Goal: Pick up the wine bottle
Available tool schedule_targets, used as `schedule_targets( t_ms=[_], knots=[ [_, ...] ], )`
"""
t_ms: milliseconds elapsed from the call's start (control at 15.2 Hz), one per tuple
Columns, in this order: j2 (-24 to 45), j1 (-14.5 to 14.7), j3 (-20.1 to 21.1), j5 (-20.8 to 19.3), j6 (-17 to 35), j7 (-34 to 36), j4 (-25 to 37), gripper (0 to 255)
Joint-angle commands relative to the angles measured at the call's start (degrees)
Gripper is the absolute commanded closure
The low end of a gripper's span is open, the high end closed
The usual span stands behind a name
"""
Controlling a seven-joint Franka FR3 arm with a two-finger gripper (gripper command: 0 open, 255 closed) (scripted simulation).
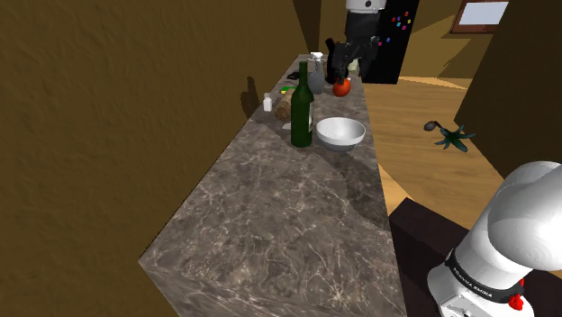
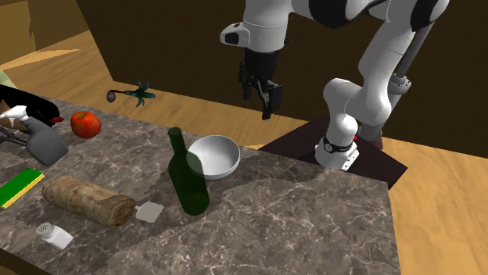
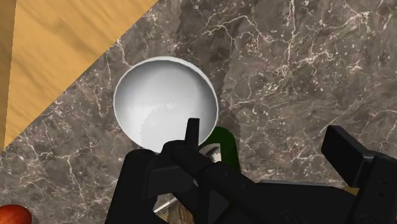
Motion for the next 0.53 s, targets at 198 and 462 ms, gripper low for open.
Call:
schedule_targets(
  t_ms=[198,462],
  knots=[
    [11.0,-0.1,-1.0,1.8,0.5,0.0,11.3,0],
    [20.2,-0.5,-1.8,3.5,-0.3,-0.3,22.0,0]
  ],
)
